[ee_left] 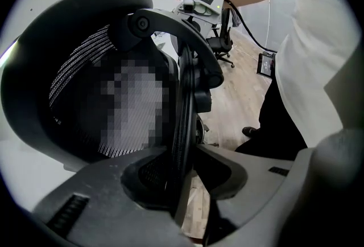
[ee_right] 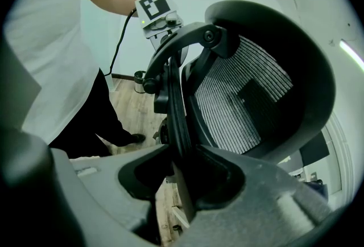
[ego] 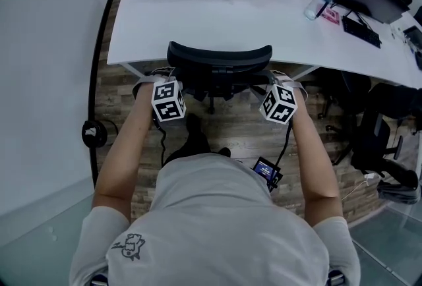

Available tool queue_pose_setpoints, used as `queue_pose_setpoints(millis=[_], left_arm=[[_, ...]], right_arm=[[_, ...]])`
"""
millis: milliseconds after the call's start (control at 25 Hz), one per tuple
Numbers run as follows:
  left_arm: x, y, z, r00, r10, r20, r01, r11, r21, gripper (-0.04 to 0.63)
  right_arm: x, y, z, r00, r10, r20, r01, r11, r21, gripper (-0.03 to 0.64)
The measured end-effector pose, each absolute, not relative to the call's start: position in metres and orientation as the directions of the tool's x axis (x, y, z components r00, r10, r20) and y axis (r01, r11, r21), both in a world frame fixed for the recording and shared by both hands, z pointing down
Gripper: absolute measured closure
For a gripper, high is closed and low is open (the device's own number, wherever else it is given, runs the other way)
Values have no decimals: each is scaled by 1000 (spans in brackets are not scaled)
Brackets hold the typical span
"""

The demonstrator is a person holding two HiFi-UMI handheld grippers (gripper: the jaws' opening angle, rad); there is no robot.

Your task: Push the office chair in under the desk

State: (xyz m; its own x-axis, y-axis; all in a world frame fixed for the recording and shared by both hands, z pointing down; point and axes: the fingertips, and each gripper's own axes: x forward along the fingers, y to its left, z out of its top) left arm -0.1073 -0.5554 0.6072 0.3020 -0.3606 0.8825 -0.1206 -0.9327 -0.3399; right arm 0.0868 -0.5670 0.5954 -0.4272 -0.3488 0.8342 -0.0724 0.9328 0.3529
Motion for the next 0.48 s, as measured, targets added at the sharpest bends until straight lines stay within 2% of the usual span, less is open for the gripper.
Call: queue_pose_setpoints(millis=[480], left_arm=[[-111, -563, 607, 309, -379, 872, -124, -925, -359, 466]], right_arm=[[82, -576, 596, -412, -357, 838, -84, 931, 355, 477]])
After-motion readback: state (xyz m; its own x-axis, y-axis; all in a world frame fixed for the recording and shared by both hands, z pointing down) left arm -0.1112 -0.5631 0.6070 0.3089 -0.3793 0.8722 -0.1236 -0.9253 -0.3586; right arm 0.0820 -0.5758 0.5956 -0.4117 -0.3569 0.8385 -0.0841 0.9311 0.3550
